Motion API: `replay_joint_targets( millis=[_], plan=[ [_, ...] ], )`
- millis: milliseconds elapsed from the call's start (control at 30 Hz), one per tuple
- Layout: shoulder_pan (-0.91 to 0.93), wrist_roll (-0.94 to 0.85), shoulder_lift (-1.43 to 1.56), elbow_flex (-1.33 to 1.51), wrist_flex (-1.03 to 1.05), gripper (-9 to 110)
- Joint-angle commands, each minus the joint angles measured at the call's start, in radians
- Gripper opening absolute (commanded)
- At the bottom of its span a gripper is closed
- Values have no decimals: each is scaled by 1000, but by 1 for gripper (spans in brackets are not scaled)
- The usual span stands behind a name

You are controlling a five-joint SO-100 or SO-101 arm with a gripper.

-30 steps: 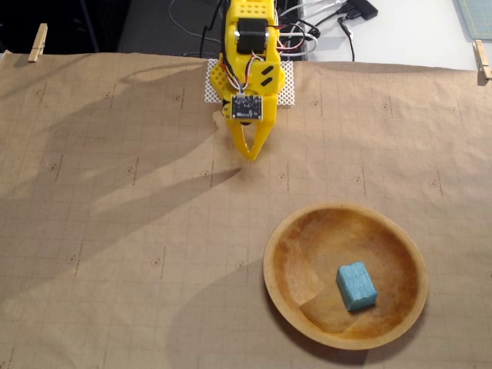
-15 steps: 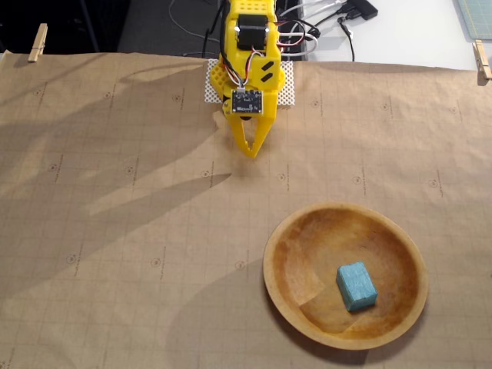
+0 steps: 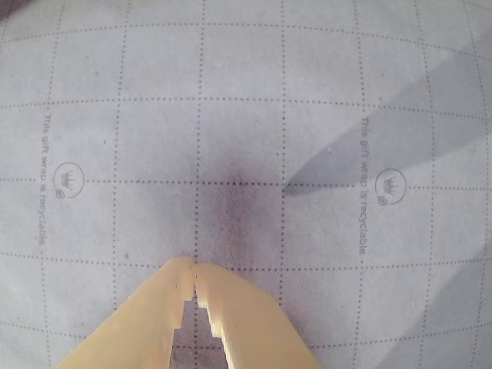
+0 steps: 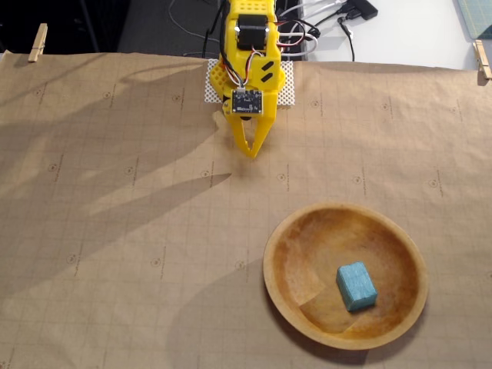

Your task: Grasp a blue block and put it in the bowl.

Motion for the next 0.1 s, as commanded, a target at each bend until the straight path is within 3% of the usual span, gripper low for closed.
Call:
replay_joint_targets(
  millis=[0,67],
  plan=[
    [-5,-12,-9,-21,-3,-3],
    [-5,-12,-9,-21,-3,-3]
  ],
)
